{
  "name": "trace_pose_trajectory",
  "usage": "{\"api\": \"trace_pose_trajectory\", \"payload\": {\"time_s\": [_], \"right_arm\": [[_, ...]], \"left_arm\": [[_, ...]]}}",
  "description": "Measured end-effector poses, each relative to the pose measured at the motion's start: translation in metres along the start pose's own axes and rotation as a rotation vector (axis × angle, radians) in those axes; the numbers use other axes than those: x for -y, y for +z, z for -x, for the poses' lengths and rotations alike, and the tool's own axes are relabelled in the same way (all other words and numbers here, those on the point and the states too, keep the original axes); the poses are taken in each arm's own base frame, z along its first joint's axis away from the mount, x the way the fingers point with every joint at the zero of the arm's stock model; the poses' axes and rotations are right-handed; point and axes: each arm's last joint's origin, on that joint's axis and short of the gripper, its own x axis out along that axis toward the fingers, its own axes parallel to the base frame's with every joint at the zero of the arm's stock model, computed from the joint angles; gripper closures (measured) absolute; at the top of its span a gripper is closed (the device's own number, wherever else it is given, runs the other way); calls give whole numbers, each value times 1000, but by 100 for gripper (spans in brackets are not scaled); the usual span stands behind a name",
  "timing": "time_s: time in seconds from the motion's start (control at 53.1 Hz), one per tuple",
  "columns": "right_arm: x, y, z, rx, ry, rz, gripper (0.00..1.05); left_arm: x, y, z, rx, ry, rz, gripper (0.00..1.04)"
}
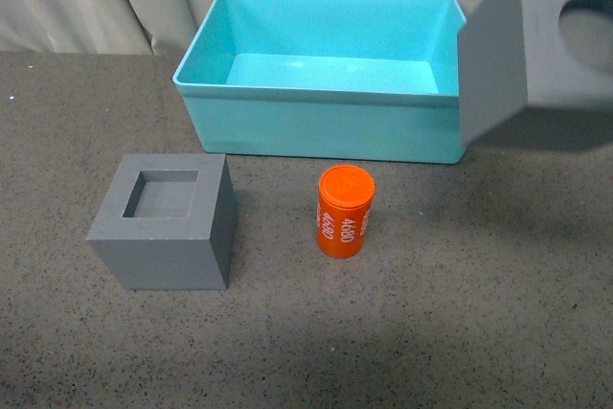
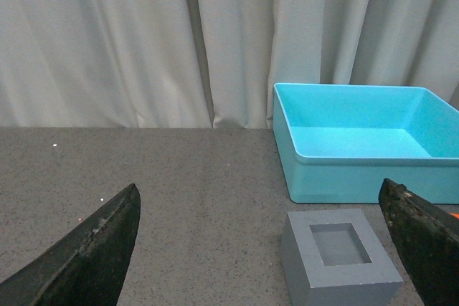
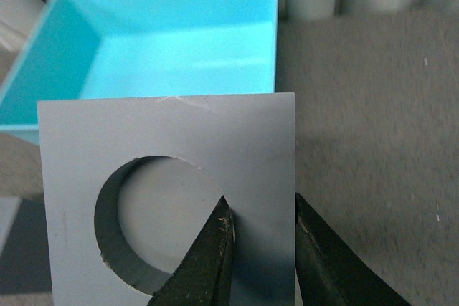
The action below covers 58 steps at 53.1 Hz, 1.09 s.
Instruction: Place gray and orange parts in blue box
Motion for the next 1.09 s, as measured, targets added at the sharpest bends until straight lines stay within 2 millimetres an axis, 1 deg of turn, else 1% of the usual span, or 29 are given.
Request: {"api": "trace_pose_trajectory", "payload": {"time_s": [0.075,0.169,0.207,0.263,0.376,0.489,0.564,0.659,0.79,0.941,1.091], "right_arm": [[-7,17,4,76,18,11,87],[-13,33,-3,114,24,16,87],[-15,41,-12,124,27,17,87],[-19,50,-30,129,29,19,87],[-23,60,-75,106,33,4,87],[-26,55,-119,24,26,-9,87],[-28,49,-143,-43,17,-7,87],[-28,44,-165,-108,-1,-11,87],[-28,41,-181,-154,-23,-12,87],[-22,34,-200,-226,-64,-15,87],[-18,28,-205,-256,-64,-18,87]], "left_arm": [[0,0,0,0,0,0,7],[0,0,0,0,0,0,7],[0,0,0,0,0,0,7],[0,0,0,0,0,0,7],[0,0,0,0,0,0,7],[0,0,0,0,0,0,7],[0,0,0,0,0,0,7],[0,0,0,0,0,0,7],[0,0,0,0,0,0,7],[0,0,0,0,0,0,7],[0,0,0,0,0,0,7]]}}
